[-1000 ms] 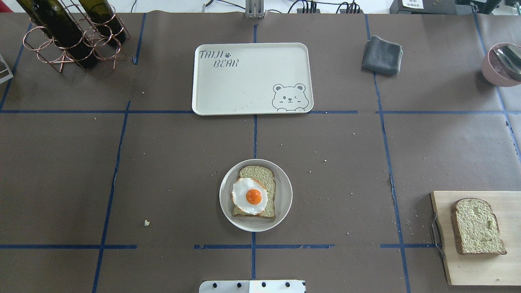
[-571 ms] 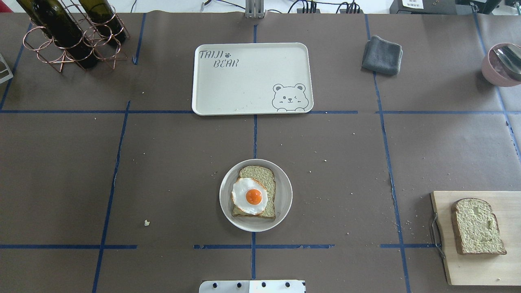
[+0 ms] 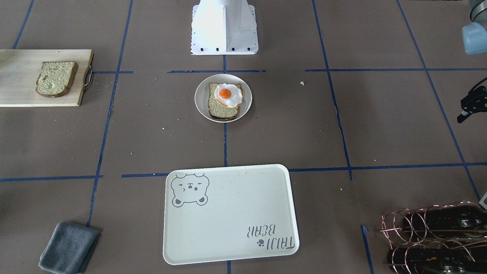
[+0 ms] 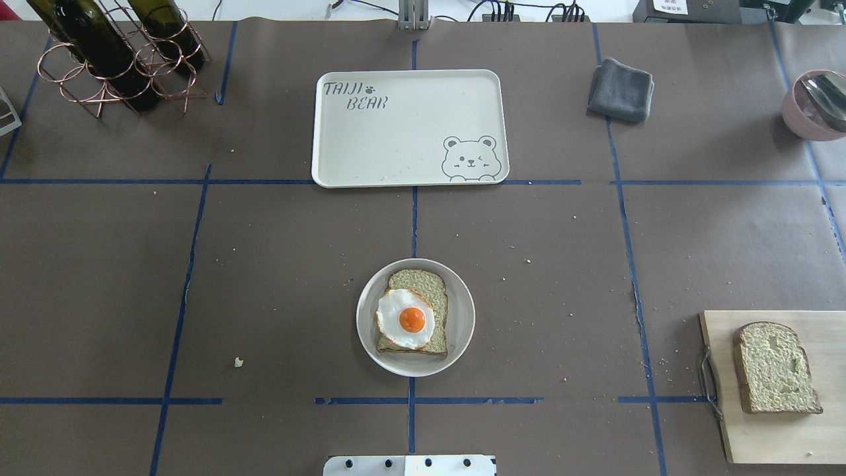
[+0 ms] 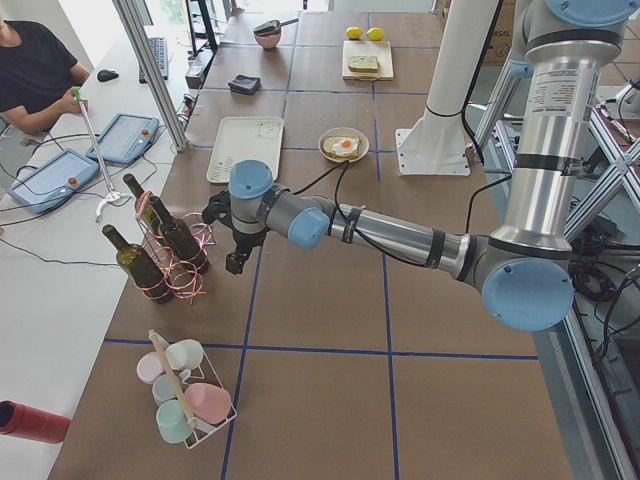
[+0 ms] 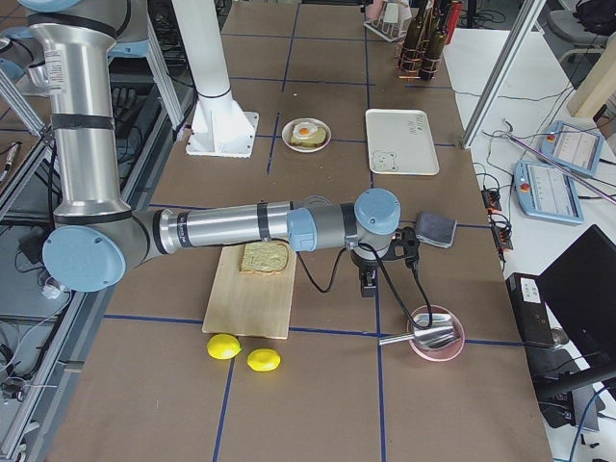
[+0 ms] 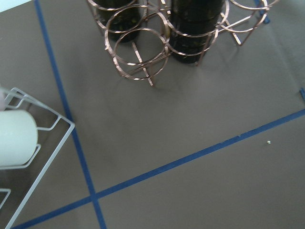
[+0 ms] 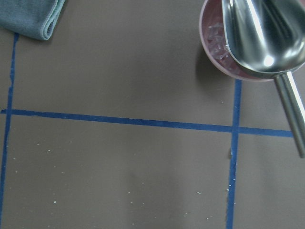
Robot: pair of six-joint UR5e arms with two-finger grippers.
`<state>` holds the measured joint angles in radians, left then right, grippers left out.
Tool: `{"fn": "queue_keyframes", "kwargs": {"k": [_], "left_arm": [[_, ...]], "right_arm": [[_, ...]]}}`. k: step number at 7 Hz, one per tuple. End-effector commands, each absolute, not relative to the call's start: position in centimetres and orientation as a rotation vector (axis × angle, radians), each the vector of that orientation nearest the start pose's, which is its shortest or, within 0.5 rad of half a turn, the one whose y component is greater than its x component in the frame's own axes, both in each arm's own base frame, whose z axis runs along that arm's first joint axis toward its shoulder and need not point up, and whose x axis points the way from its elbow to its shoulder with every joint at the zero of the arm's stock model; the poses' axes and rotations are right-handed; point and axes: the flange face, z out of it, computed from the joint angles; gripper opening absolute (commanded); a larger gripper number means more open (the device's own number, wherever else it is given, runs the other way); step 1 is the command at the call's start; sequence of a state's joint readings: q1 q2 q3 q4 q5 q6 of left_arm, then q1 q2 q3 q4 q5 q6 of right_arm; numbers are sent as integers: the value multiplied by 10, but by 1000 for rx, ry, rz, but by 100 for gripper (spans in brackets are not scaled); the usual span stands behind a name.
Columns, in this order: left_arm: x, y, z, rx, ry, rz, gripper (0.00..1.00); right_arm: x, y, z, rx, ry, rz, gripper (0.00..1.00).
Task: Make sandwich and place on tray
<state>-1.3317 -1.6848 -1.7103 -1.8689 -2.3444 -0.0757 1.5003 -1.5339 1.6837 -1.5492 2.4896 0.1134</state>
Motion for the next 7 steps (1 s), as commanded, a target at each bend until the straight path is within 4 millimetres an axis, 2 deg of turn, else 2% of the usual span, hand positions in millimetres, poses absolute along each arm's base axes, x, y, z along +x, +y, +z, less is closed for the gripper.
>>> {"fn": "queue_keyframes", "kwargs": {"k": [1, 2, 3, 4, 5, 7], "left_arm": [[118, -558, 448, 389, 971, 412, 100], [145, -569, 428, 388, 986, 446, 100], [185, -561, 421, 352, 1005, 481, 100], [209, -562, 399, 305, 1030, 406, 100], [225, -560, 387, 269, 1027, 318, 100], [254, -543, 362, 252, 1040, 288, 100]], "right_arm": [[-4, -482, 544, 43, -1001, -21, 100], [-3, -459, 537, 19, -1003, 35, 100], [-10, -438, 533, 30, -995, 45, 100], [-16, -423, 546, 6, -983, 77, 100], [-25, -402, 557, -3, -975, 94, 100], [-57, -344, 581, 28, -959, 120, 100]]}}
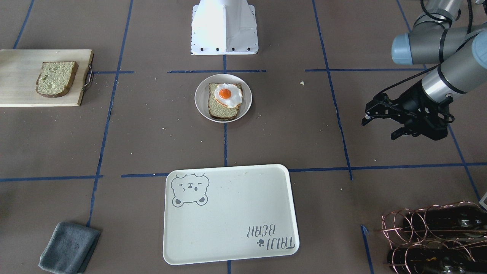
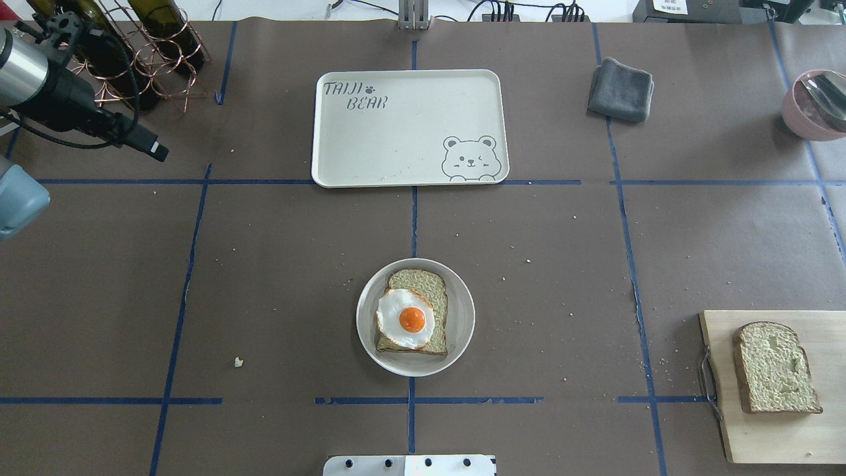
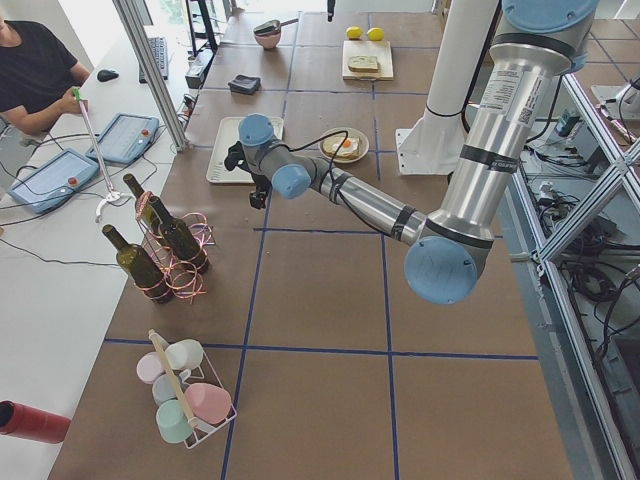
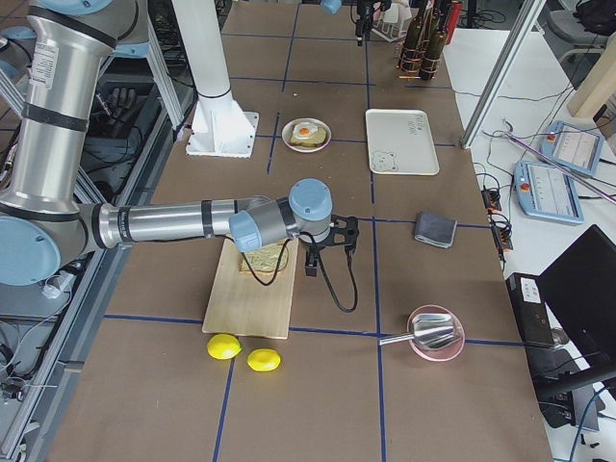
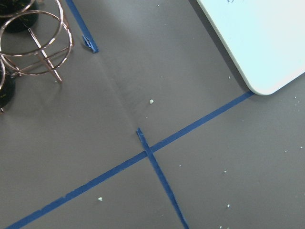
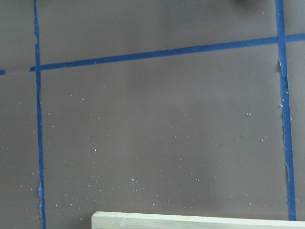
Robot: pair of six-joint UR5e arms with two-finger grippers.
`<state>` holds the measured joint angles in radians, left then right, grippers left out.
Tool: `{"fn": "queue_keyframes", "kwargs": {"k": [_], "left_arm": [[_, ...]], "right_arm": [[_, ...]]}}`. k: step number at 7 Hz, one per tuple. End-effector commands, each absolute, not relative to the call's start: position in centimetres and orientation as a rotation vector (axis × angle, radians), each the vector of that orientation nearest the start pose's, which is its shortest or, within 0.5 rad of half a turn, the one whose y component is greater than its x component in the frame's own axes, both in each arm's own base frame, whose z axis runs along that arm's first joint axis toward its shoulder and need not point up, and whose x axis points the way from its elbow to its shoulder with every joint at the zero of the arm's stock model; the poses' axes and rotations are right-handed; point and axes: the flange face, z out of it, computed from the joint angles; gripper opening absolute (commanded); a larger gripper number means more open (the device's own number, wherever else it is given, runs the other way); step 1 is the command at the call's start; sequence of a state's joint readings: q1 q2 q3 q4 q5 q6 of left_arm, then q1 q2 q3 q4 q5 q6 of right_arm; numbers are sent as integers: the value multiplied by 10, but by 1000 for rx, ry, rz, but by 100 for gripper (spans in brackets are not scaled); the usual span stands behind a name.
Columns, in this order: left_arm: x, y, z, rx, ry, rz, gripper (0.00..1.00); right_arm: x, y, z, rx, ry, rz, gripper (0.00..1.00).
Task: Make sandwich and place on tray
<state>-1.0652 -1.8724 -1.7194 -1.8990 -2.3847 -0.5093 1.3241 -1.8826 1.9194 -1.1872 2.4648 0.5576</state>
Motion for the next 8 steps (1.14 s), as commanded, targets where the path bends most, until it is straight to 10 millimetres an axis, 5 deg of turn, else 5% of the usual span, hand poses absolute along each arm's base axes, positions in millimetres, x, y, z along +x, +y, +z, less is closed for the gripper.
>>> {"fn": "queue_keyframes", "kwargs": {"k": [1, 4, 6, 8], "left_arm": [[272, -531, 352, 235, 1041, 256, 100], [299, -519, 330, 224, 1072, 177, 100], [305, -519, 327, 240, 1057, 164, 100], [306, -519, 328, 238, 1057, 164, 100]], "right_arm": [[-73, -321, 590, 24, -944, 113, 100], [-118, -274, 605, 12, -900, 81, 99], [-148, -263, 612, 13, -880, 99, 99], [-159, -254, 623, 2, -879, 70, 95]]}}
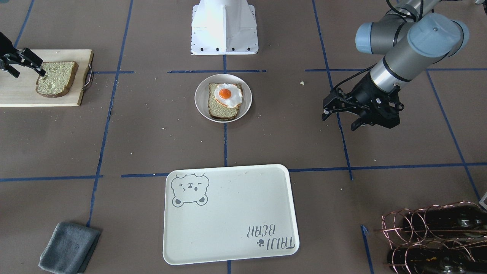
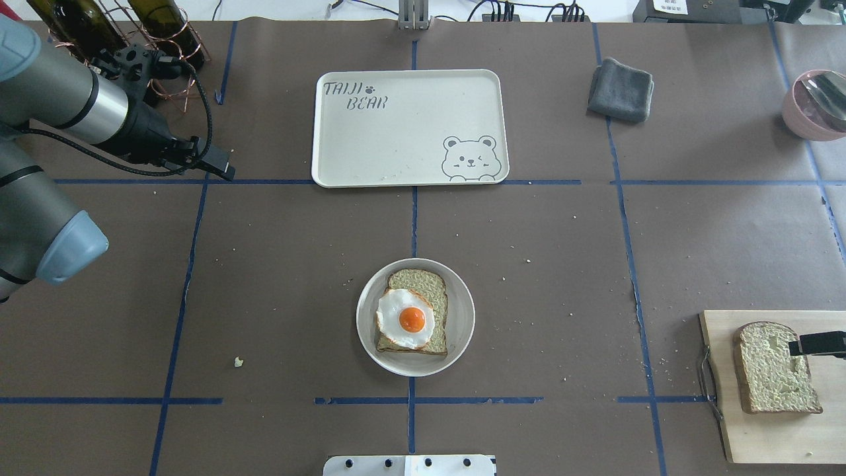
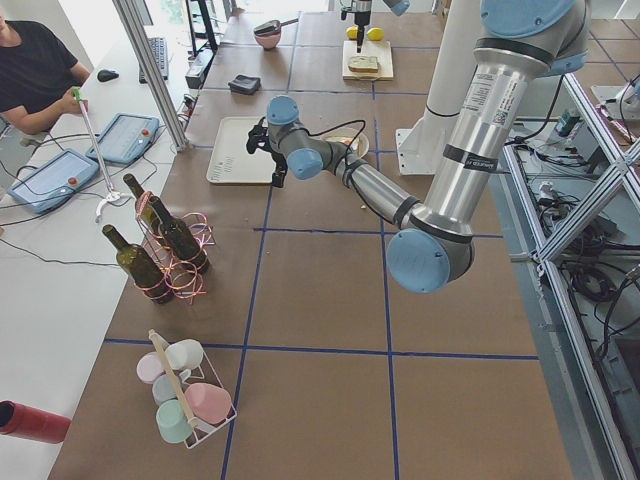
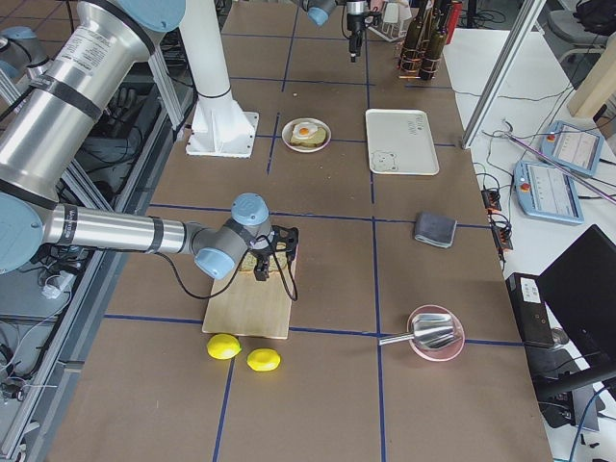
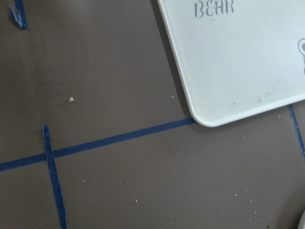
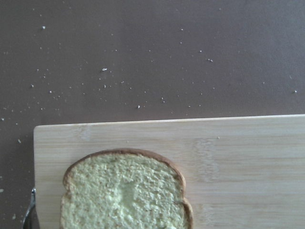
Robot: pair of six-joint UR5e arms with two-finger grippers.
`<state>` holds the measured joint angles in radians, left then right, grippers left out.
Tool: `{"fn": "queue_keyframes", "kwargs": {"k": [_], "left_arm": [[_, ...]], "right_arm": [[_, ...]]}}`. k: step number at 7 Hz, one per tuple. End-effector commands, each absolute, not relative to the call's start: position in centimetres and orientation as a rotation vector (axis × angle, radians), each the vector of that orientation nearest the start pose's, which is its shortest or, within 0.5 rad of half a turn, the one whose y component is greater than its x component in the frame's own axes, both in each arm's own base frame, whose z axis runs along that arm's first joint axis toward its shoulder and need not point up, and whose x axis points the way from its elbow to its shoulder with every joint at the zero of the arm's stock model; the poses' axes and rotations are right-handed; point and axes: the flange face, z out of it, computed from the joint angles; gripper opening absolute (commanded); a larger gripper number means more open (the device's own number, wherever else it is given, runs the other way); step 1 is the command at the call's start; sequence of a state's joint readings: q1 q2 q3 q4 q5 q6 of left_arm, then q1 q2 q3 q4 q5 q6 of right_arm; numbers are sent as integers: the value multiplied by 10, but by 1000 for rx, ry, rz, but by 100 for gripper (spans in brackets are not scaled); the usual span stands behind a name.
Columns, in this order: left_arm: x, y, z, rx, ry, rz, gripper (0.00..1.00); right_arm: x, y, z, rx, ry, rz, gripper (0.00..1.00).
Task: Make sandwich and place on tray
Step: 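Lower the right gripper to the bread slice on the cutting board and grasp it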
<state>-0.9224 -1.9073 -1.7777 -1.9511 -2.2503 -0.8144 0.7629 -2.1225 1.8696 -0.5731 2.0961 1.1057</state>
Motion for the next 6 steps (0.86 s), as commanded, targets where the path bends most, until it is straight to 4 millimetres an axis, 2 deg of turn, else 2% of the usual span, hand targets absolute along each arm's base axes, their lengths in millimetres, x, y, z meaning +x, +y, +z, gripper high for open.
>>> {"fn": "queue_keyframes", "kwargs": {"k": [1, 3, 6], "left_arm": [[305, -519, 328, 238, 1057, 162, 100], [305, -519, 330, 238, 1055, 165, 100], [305, -519, 330, 238, 1055, 165, 100]], "right_arm": [[-161, -252, 626, -6, -875, 59, 90], [-164, -248, 637, -27, -857, 50, 88], [-165, -245, 643, -42, -850, 43, 72]]}}
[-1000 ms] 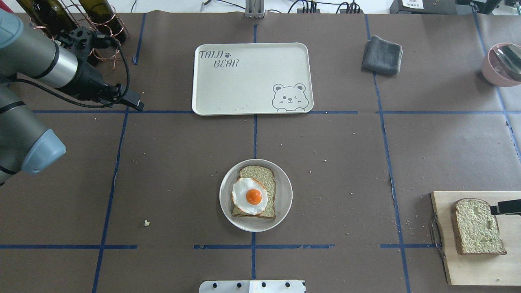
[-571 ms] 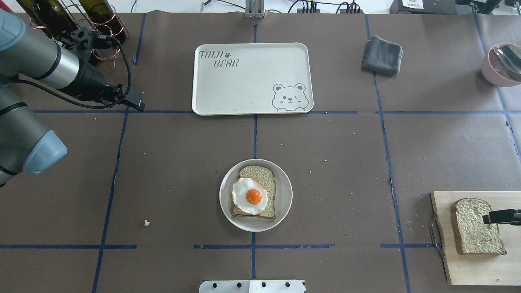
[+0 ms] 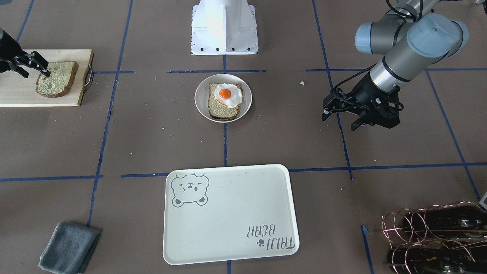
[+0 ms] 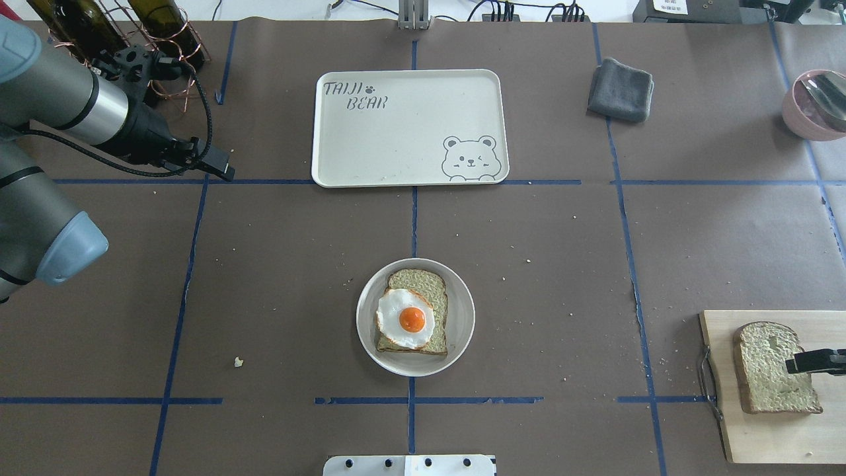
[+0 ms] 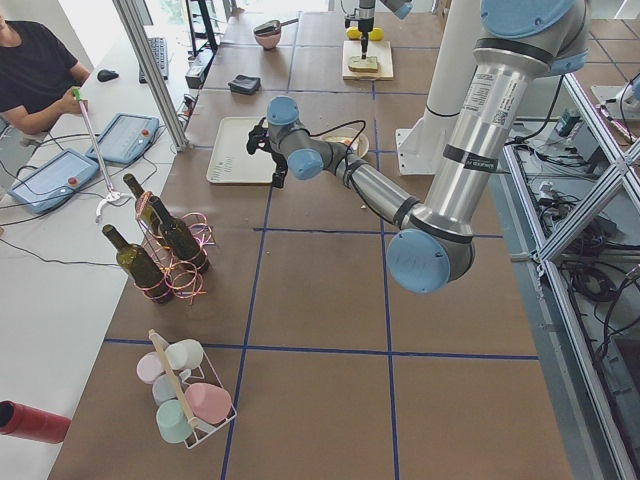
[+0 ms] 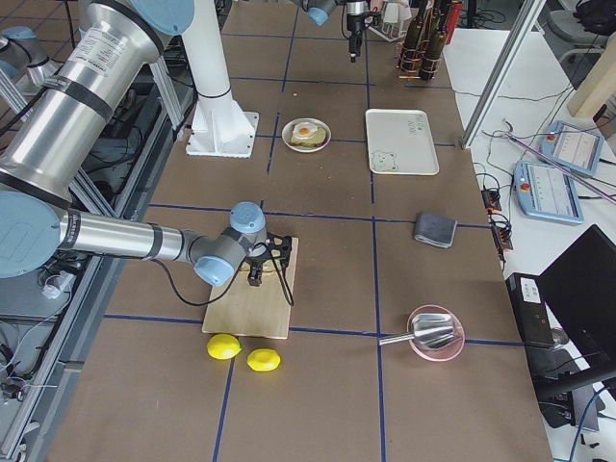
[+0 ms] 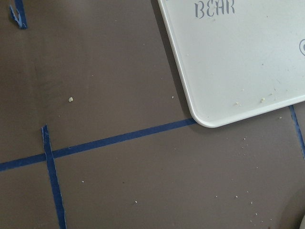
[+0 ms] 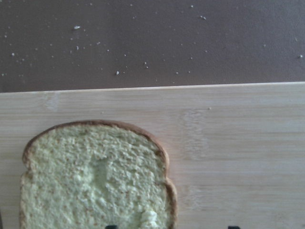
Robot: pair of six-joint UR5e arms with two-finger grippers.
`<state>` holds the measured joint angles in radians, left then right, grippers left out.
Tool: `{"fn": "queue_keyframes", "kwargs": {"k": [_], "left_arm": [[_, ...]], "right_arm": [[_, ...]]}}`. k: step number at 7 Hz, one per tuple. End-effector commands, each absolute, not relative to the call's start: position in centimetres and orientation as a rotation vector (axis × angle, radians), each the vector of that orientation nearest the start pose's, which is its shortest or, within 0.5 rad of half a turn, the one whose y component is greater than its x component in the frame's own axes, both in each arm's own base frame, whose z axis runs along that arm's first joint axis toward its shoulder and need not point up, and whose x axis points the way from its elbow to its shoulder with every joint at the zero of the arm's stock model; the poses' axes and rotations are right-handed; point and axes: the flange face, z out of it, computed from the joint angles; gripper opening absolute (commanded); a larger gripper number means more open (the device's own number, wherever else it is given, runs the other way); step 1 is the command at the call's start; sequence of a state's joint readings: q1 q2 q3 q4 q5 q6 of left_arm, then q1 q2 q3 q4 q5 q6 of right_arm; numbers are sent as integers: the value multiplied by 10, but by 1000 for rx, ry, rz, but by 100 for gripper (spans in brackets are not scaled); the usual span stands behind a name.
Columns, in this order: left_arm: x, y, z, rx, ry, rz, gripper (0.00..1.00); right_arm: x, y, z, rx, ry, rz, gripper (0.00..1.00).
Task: Make sandwich and place on tray
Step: 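Lower the right gripper to the bread slice on the cutting board and grasp it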
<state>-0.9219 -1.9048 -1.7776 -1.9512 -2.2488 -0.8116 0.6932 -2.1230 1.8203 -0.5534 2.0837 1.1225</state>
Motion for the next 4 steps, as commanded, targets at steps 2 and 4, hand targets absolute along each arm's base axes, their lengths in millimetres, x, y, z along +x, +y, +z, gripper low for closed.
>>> {"fn": "queue_keyframes", "kwargs": {"k": [2, 4], "left_arm": [[304, -519, 331, 239, 1053, 167, 100], [303, -517, 331, 240, 1054, 168, 100]], "right_arm": [[-166, -244, 646, -49, -848, 38, 69], [-168, -242, 646, -54, -848, 29, 66]]}}
